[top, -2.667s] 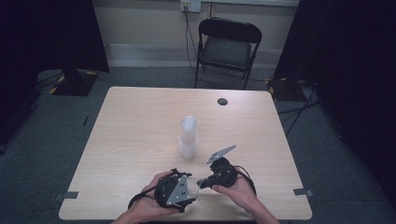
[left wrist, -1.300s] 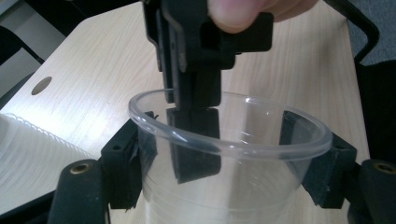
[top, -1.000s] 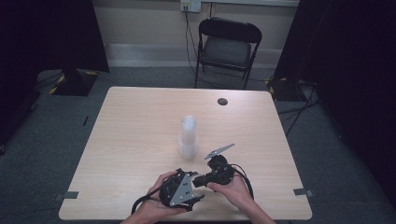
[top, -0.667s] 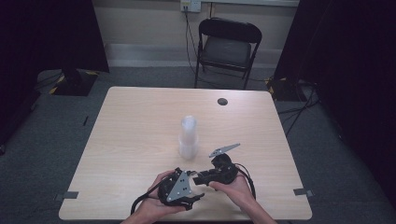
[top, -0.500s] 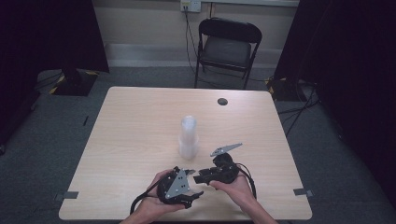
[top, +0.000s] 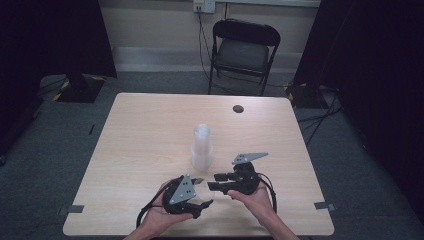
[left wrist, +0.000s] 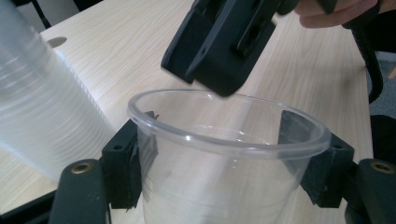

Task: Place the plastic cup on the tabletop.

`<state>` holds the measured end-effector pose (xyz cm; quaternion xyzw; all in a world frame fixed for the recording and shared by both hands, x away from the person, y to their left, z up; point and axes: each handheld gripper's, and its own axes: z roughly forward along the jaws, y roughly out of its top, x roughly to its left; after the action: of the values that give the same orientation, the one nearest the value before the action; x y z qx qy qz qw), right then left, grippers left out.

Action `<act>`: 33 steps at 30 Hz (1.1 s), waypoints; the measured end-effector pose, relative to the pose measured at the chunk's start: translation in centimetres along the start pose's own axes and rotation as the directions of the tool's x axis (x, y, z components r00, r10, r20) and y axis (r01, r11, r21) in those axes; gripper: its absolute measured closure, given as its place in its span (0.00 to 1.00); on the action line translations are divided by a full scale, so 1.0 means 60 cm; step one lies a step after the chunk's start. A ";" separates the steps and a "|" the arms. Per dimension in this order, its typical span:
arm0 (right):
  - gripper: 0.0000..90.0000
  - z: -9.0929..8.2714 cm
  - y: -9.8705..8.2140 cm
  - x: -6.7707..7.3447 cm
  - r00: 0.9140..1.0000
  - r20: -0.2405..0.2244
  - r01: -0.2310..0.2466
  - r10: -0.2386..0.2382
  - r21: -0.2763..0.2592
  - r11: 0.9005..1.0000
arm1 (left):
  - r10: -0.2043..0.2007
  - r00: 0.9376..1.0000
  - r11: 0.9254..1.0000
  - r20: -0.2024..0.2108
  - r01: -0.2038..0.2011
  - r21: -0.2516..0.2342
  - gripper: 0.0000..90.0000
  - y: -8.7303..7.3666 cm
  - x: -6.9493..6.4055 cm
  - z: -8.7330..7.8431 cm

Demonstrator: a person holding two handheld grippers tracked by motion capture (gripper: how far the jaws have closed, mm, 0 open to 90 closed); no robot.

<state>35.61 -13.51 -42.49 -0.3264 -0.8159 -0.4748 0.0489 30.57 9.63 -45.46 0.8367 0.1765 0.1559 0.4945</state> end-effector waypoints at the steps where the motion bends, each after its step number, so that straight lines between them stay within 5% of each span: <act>1: 0.57 -0.002 0.000 0.000 1.000 0.004 0.003 -0.003 -0.007 1.000 | -0.016 1.000 1.000 0.003 0.016 -0.001 0.32 -0.001 0.003 -0.002; 11: 0.54 -0.019 0.001 -0.005 1.000 0.026 -0.002 0.004 -0.078 0.997 | -0.116 0.993 0.991 -0.036 0.113 -0.074 0.32 -0.009 0.028 -0.026; 22: 0.53 -0.038 -0.012 -0.022 0.993 0.113 -0.016 0.027 -0.100 0.995 | -0.224 0.973 0.965 -0.053 0.214 -0.149 0.32 -0.008 0.051 -0.058; 30: 0.53 -0.050 -0.017 -0.033 0.988 0.150 -0.025 0.044 -0.121 0.992 | -0.293 0.951 0.943 -0.100 0.270 -0.195 0.32 0.002 0.079 -0.076; 33: 0.53 -0.055 -0.018 -0.034 0.988 0.148 -0.019 0.040 -0.135 0.991 | -0.322 0.937 0.933 -0.132 0.290 -0.215 0.32 0.005 0.095 -0.088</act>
<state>35.83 -17.51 -42.31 -0.3760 -0.7787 -0.5015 -0.0278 33.39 16.17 -42.24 0.7313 0.3297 0.1619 0.5747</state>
